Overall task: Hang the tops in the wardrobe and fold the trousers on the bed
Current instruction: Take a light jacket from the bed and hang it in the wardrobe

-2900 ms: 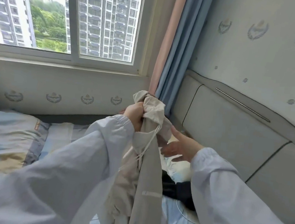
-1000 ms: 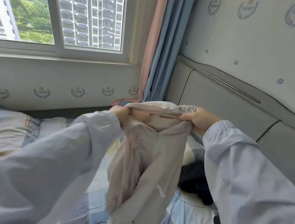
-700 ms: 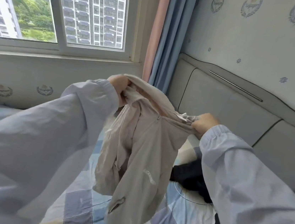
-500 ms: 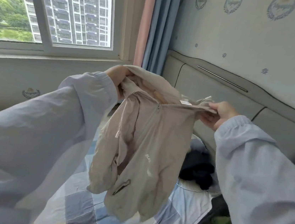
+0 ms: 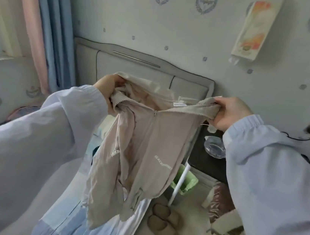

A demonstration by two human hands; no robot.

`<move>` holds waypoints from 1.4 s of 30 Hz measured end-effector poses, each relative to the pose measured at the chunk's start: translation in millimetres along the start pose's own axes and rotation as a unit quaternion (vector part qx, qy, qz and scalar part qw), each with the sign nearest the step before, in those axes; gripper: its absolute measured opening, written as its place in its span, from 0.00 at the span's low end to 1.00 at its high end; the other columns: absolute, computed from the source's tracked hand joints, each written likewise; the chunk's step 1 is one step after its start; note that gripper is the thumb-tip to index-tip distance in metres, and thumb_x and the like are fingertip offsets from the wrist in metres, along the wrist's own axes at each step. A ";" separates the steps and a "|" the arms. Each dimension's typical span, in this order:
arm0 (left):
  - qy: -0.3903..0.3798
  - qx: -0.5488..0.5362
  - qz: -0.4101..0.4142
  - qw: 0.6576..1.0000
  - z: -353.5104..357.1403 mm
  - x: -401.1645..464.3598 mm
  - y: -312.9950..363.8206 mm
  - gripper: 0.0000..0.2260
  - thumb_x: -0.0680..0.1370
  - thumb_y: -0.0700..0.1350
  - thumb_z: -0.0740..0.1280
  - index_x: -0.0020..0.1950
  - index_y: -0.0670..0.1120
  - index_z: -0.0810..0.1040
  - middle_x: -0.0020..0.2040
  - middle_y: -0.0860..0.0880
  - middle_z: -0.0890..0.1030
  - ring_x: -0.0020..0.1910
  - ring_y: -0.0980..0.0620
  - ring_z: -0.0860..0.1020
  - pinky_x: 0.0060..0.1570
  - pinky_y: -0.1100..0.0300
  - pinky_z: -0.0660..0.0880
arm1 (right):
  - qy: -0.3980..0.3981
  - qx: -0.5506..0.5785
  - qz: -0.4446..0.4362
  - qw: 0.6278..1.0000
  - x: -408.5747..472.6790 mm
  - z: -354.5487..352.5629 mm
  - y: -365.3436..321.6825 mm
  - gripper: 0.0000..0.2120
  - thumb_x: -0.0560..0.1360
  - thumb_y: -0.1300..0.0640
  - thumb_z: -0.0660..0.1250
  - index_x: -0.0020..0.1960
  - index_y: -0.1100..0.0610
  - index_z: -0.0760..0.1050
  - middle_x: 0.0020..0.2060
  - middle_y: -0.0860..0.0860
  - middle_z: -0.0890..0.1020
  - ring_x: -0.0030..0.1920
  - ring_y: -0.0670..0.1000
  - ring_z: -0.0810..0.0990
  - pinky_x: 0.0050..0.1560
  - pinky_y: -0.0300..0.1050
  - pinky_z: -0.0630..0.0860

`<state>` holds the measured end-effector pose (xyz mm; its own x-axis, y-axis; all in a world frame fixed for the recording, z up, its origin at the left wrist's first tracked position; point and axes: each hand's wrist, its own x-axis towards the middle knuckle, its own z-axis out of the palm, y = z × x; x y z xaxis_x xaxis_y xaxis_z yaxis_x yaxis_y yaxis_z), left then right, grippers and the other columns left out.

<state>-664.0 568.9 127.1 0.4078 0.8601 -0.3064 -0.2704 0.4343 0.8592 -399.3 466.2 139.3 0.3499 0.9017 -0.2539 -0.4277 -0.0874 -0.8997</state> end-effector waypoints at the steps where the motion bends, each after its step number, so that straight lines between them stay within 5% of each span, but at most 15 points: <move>1: -0.017 0.014 -0.007 1.000 18.6 -3.4 -7.3 0.10 0.78 0.46 0.60 0.37 0.46 0.74 0.34 0.49 0.77 0.24 0.49 0.79 0.25 0.65 0.74 | 0.014 0.008 -0.008 1.000 -13.8 -17.7 -5.2 0.17 0.77 0.64 0.55 0.33 0.66 0.75 0.30 0.57 0.81 0.34 0.53 0.82 0.35 0.43 0.81; 4: -0.089 0.057 -0.041 0.994 77.4 -15.5 -38.8 0.17 0.78 0.47 0.59 0.29 0.46 0.74 0.24 0.50 0.75 0.20 0.52 0.75 0.22 0.69 0.70 | 0.075 0.031 -0.028 0.996 -56.8 -75.9 -14.9 0.15 0.78 0.61 0.54 0.37 0.65 0.74 0.29 0.56 0.82 0.29 0.52 0.82 0.32 0.41 0.79; 7: -0.155 0.059 -0.086 0.982 143.8 -21.4 -76.9 0.12 0.75 0.48 0.62 0.32 0.48 0.72 0.31 0.52 0.72 0.29 0.52 0.73 0.27 0.66 0.73 | 0.158 0.066 -0.059 0.983 -99.7 -140.6 -24.1 0.13 0.79 0.59 0.53 0.42 0.64 0.72 0.26 0.56 0.81 0.26 0.52 0.81 0.35 0.46 0.77; 11: -0.234 0.077 -0.122 0.961 248.4 -53.8 -134.2 0.16 0.76 0.48 0.62 0.28 0.48 0.71 0.27 0.52 0.69 0.24 0.54 0.70 0.26 0.68 0.68 | 0.284 0.118 -0.096 0.947 -159.2 -233.7 -42.0 0.09 0.78 0.56 0.58 0.47 0.61 0.72 0.41 0.57 0.78 0.38 0.53 0.79 0.33 0.43 0.75; 16: -0.318 0.053 -0.191 0.927 360.8 -100.0 -204.3 0.19 0.77 0.49 0.60 0.27 0.45 0.69 0.18 0.49 0.70 0.15 0.53 0.70 0.20 0.70 0.69 | 0.391 0.119 -0.157 0.899 -225.6 -313.7 -53.4 0.16 0.78 0.51 0.59 0.45 0.64 0.75 0.40 0.58 0.77 0.43 0.54 0.77 0.53 0.47 0.76; 18: -0.344 0.033 -0.212 0.914 406.9 -117.1 -235.5 0.22 0.78 0.50 0.59 0.25 0.45 0.71 0.18 0.49 0.70 0.14 0.53 0.70 0.20 0.71 0.68 | 0.406 0.157 -0.175 0.883 -257.9 -350.8 -59.0 0.17 0.80 0.50 0.57 0.40 0.62 0.72 0.37 0.57 0.75 0.40 0.53 0.75 0.52 0.44 0.73; 21: -0.361 0.015 -0.232 0.903 469.3 -133.7 -276.6 0.17 0.78 0.54 0.58 0.40 0.45 0.79 0.41 0.45 0.83 0.31 0.48 0.80 0.35 0.60 0.78 | 0.439 0.208 -0.208 0.849 -300.9 -407.4 -66.5 0.15 0.79 0.50 0.58 0.39 0.59 0.71 0.37 0.56 0.75 0.38 0.51 0.74 0.38 0.40 0.74; 23: -0.340 0.029 -0.215 0.915 507.3 -133.2 -298.8 0.16 0.79 0.52 0.57 0.55 0.44 0.77 0.63 0.41 0.77 0.48 0.42 0.80 0.52 0.51 0.74 | 0.488 0.213 -0.243 0.811 -325.0 -443.7 -74.6 0.14 0.79 0.51 0.58 0.38 0.57 0.69 0.35 0.54 0.73 0.36 0.50 0.72 0.38 0.39 0.73; 25: -0.367 0.036 -0.254 0.894 545.2 -129.4 -318.1 0.20 0.79 0.53 0.54 0.63 0.42 0.75 0.65 0.39 0.75 0.57 0.38 0.76 0.54 0.44 0.71 | 0.499 0.230 -0.236 0.801 -346.4 -476.3 -85.6 0.17 0.79 0.51 0.59 0.36 0.60 0.71 0.34 0.55 0.73 0.36 0.53 0.73 0.44 0.46 0.71; 31: -0.435 0.013 -0.365 0.823 673.4 -100.8 -366.0 0.23 0.80 0.54 0.53 0.64 0.40 0.75 0.59 0.37 0.79 0.58 0.37 0.75 0.53 0.41 0.71 | 0.494 0.283 -0.290 0.769 -357.0 -570.6 -122.3 0.19 0.77 0.50 0.61 0.31 0.58 0.70 0.32 0.55 0.71 0.36 0.54 0.73 0.49 0.50 0.70; 33: -0.469 0.014 -0.368 0.802 714.2 -101.5 -369.1 0.23 0.80 0.53 0.53 0.62 0.39 0.76 0.56 0.36 0.80 0.54 0.37 0.78 0.52 0.42 0.73 | 0.533 0.264 -0.303 0.745 -355.1 -600.9 -141.5 0.17 0.76 0.50 0.63 0.32 0.58 0.71 0.32 0.55 0.73 0.37 0.54 0.74 0.49 0.49 0.71; 36: -0.547 0.028 -0.348 0.761 781.1 -109.7 -364.8 0.24 0.79 0.51 0.54 0.45 0.32 0.81 0.40 0.34 0.82 0.33 0.37 0.82 0.39 0.46 0.78 | 0.573 0.183 -0.285 0.746 -348.4 -633.1 -182.7 0.13 0.75 0.53 0.65 0.41 0.62 0.76 0.40 0.58 0.79 0.43 0.57 0.78 0.53 0.49 0.73; 38: -0.569 0.054 -0.260 0.778 827.3 -113.9 -365.0 0.18 0.80 0.45 0.56 0.44 0.33 0.79 0.28 0.39 0.81 0.24 0.43 0.80 0.37 0.50 0.72 | 0.588 0.137 -0.281 0.746 -341.1 -649.2 -214.0 0.11 0.74 0.56 0.67 0.49 0.64 0.78 0.47 0.62 0.81 0.49 0.60 0.80 0.57 0.54 0.74; 40: -0.567 0.086 -0.150 0.805 867.3 -115.4 -366.0 0.11 0.80 0.40 0.57 0.48 0.35 0.76 0.24 0.47 0.80 0.24 0.50 0.78 0.37 0.54 0.70 | 0.636 0.033 -0.265 0.724 -337.6 -659.5 -244.9 0.10 0.74 0.58 0.67 0.50 0.65 0.79 0.48 0.61 0.82 0.51 0.59 0.80 0.60 0.53 0.74; 42: -0.578 0.080 -0.148 0.798 896.1 -119.1 -360.6 0.10 0.79 0.38 0.57 0.49 0.34 0.75 0.33 0.42 0.80 0.32 0.47 0.76 0.41 0.53 0.72 | 0.687 -0.124 -0.230 0.678 -337.4 -666.1 -275.7 0.09 0.75 0.58 0.65 0.46 0.64 0.78 0.43 0.57 0.80 0.47 0.54 0.78 0.53 0.46 0.74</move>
<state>166.5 70.2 220.9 0.9907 -0.1363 -0.0009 0.0633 0.4539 0.8888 155.8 -96.0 236.6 0.9181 -0.3726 0.1352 0.0833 -0.1521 -0.9848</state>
